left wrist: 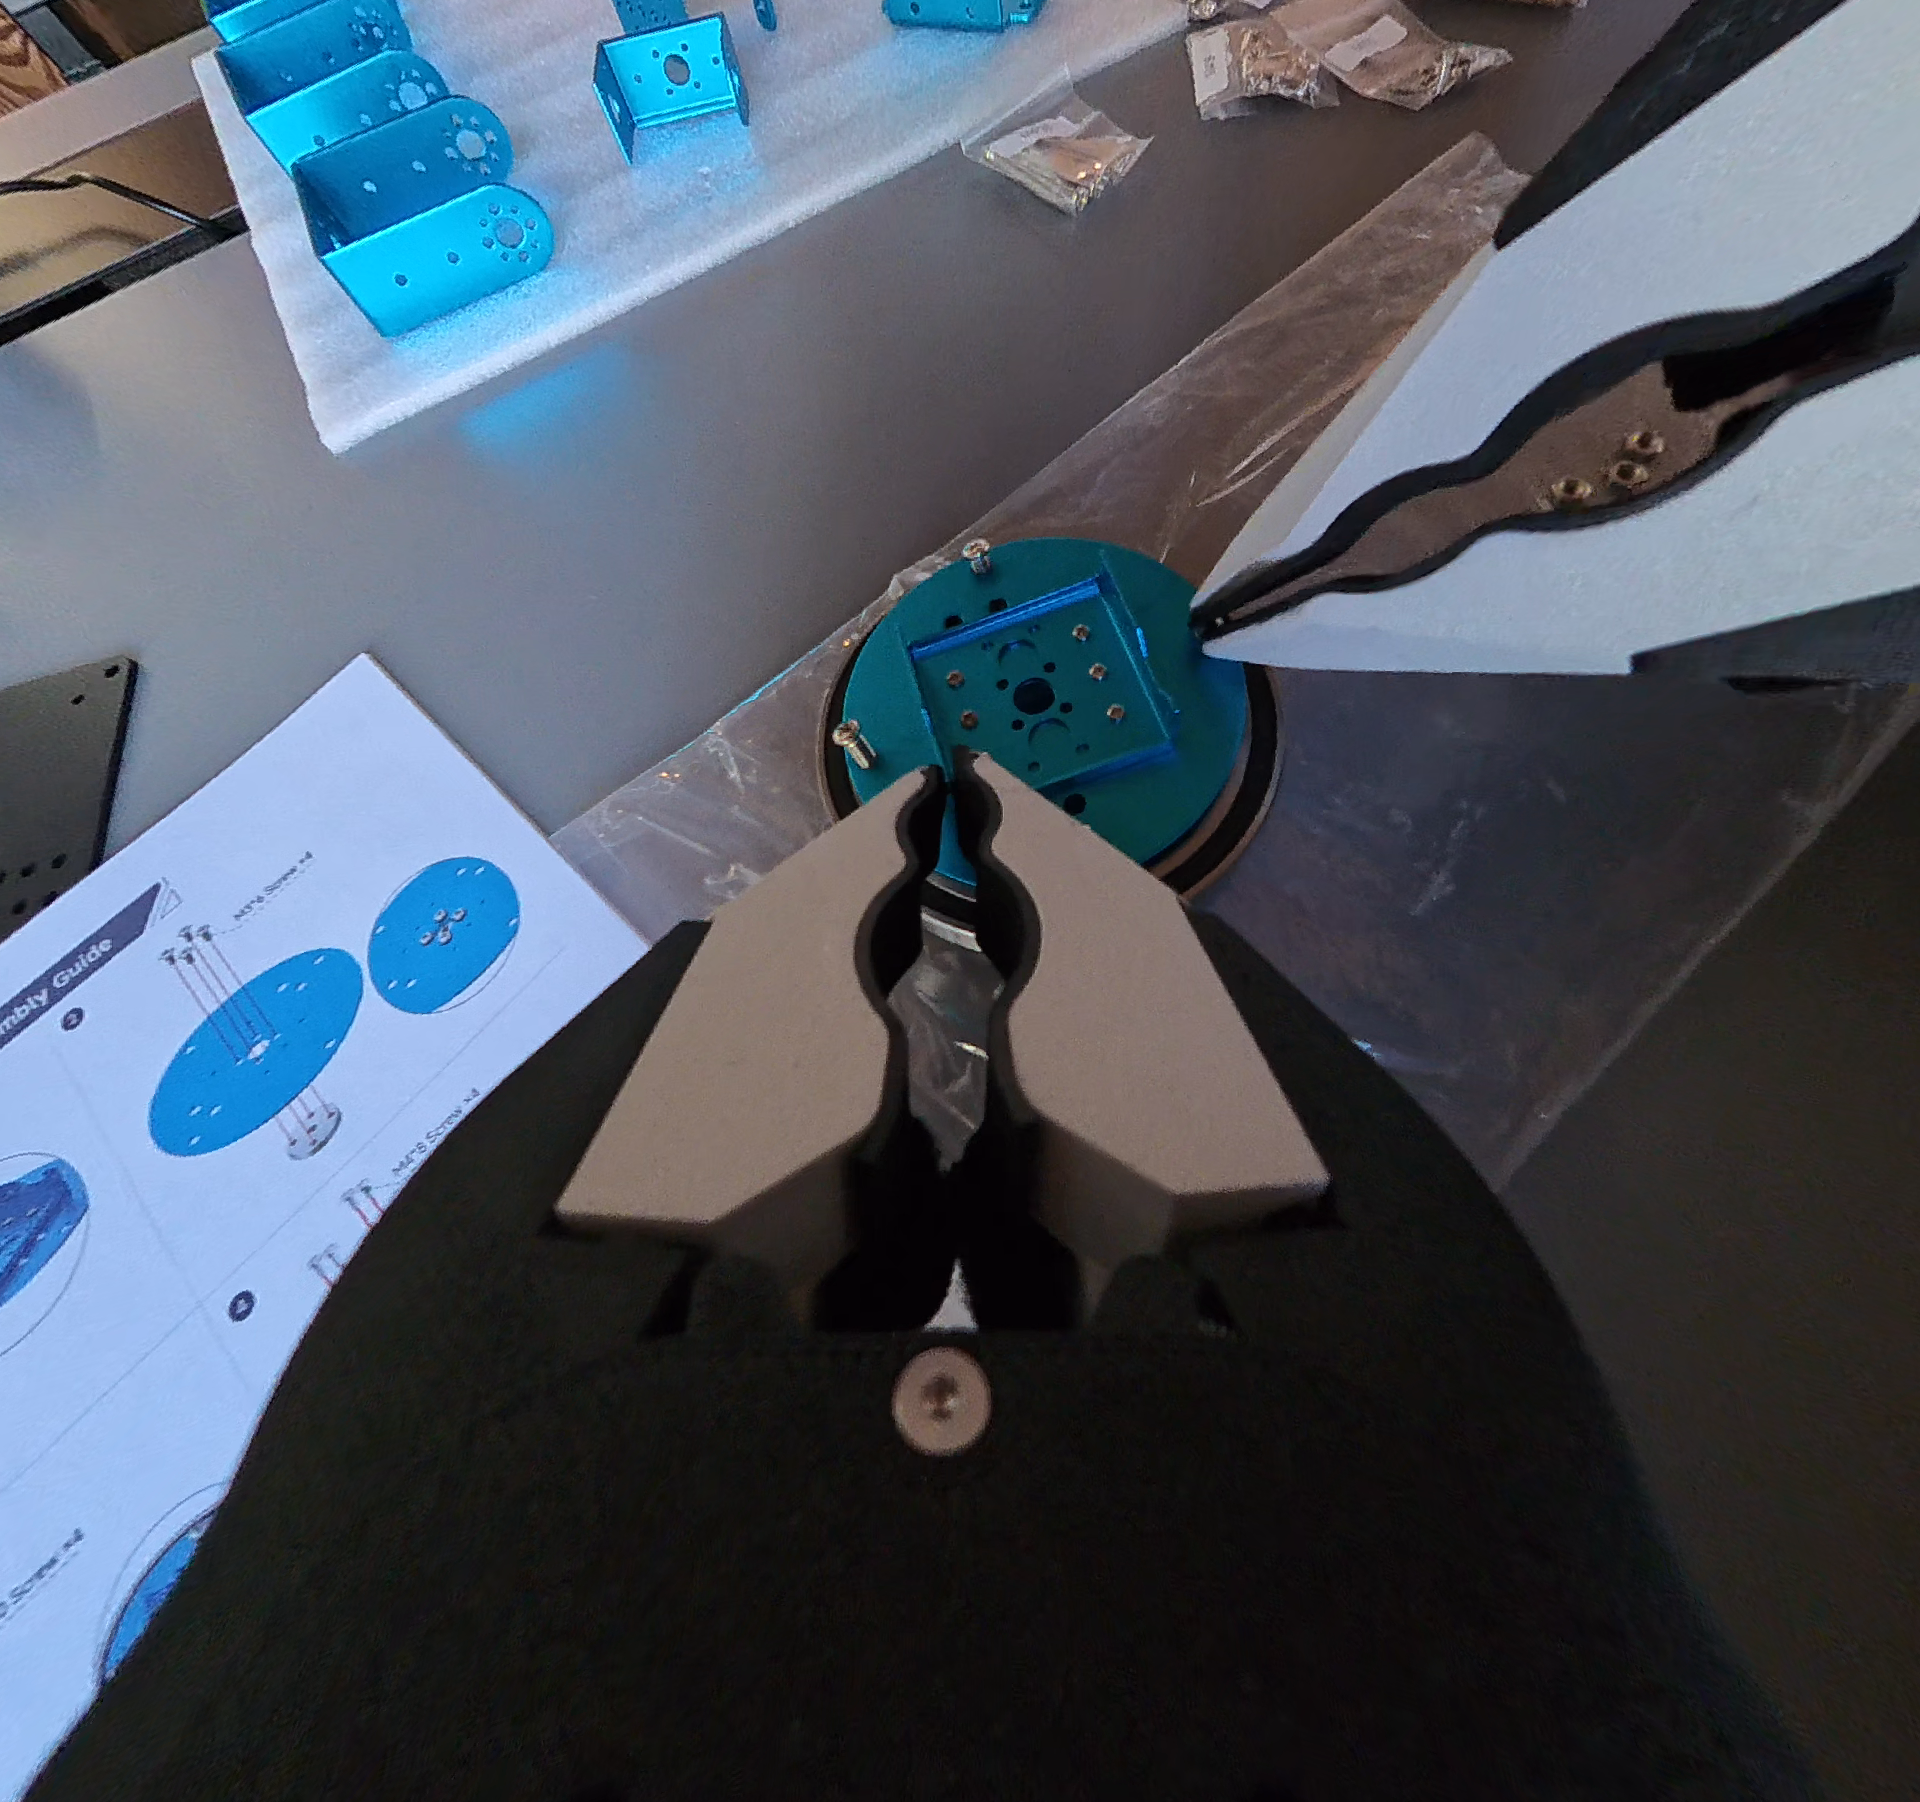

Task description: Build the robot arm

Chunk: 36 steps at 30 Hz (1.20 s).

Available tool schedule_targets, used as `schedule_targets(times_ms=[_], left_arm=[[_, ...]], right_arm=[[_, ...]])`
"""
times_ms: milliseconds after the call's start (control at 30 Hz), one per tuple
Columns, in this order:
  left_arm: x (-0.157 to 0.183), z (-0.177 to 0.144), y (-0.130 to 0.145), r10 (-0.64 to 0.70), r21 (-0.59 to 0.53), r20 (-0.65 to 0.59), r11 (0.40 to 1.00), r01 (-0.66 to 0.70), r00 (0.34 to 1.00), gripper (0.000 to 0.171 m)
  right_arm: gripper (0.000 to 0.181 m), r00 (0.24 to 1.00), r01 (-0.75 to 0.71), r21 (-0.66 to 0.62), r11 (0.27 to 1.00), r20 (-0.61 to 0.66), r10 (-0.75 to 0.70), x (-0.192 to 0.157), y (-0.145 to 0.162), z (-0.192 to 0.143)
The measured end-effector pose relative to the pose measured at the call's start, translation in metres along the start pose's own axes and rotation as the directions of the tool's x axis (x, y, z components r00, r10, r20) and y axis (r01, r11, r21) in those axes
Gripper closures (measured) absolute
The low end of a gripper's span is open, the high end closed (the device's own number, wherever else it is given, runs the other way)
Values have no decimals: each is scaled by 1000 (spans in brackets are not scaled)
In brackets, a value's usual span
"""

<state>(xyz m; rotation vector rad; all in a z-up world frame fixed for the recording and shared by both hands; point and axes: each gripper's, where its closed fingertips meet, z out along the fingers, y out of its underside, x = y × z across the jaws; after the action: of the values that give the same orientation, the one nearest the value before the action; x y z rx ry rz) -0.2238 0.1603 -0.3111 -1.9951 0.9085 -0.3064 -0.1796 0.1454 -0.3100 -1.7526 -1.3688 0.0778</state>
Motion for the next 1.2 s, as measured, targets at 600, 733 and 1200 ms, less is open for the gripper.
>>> schedule_targets(times_ms=[600, 733, 1200], left_arm=[[-1, 2, 1, -14, -10, -11, 1000, 14, 1000, 171], [-1, 2, 2, -21, -11, -19, 1000, 21, 1000, 171], [0, 0, 2, -6, -7, -28, 1000, 5, 1000, 171]], right_arm=[[133, 987, 134, 231, 964, 57, -151, -53, -48, 0], [127, 985, 128, 187, 974, 91, -147, -57, -43, 12], [130, 987, 61, 172, 983, 140, -85, -56, -38, 15]])
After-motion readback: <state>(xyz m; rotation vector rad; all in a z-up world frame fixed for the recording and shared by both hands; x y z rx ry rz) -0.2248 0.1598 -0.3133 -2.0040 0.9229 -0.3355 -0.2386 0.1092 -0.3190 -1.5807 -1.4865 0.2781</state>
